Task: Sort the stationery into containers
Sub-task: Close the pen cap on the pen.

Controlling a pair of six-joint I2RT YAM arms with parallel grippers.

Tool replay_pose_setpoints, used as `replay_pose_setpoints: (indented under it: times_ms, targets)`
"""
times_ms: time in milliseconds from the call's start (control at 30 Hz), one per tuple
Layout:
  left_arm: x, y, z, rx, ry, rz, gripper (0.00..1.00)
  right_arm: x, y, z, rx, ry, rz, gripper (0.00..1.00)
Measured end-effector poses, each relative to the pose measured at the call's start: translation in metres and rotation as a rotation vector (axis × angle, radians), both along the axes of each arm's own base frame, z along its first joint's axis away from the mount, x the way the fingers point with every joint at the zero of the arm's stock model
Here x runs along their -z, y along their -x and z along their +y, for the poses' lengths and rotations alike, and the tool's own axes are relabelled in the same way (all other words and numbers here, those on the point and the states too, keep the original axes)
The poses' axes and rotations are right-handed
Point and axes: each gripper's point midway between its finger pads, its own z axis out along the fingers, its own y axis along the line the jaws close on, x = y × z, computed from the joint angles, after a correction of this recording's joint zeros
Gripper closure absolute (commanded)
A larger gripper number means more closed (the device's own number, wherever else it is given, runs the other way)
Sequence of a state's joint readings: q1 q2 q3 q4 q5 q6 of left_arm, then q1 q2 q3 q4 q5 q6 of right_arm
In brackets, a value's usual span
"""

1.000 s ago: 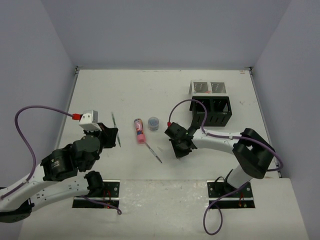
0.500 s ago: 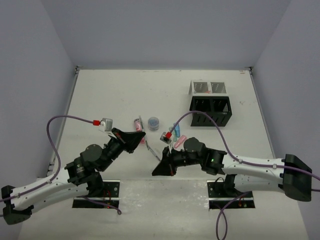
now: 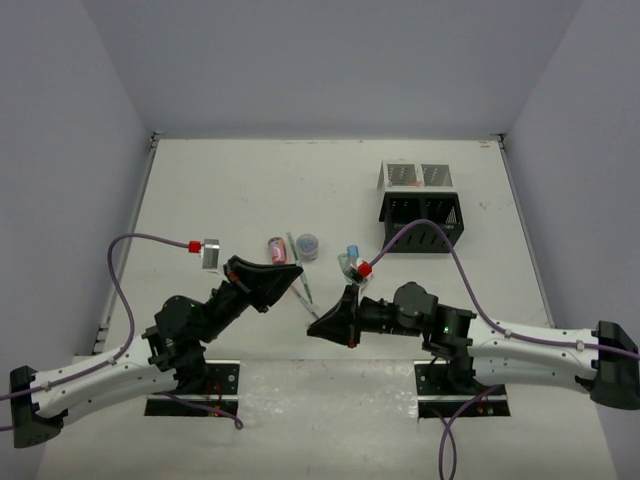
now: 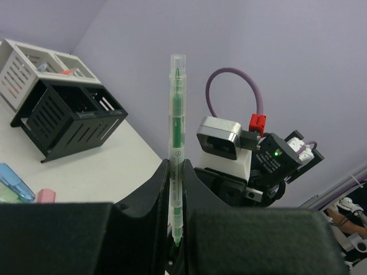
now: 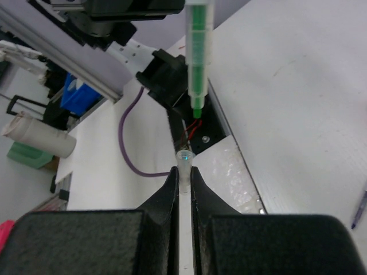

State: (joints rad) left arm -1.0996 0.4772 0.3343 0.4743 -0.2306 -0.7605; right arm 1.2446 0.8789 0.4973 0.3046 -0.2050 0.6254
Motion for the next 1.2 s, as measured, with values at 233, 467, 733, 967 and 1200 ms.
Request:
replay_pose_setpoints:
  times_ms: [233, 467, 733, 967, 1200]
  targets:
    - [0.004, 0.0, -0.003, 0.011, -0.038, 0.066, 1.0, 0.011, -0.02, -0.003, 0.102, 0.056, -0.046, 1.0]
    - [0.006, -0.005, -0.01, 0.006, -0.093, 0.113, 1.0, 0.003, -0.029, -0.006, 0.142, 0.063, -0.089, 1.0]
    - [0.02, -0.008, -0.013, -0.003, -0.15, 0.143, 1.0, -0.01, -0.03, -0.011, 0.153, 0.044, -0.117, 1.0]
    - [0.019, -0.008, -0.014, -0.003, -0.159, 0.146, 1.0, -0.011, -0.033, -0.012, 0.165, 0.049, -0.127, 1.0]
    - [0.021, -0.008, -0.015, 0.001, -0.165, 0.149, 1.0, -0.015, -0.036, -0.012, 0.182, 0.052, -0.136, 1.0]
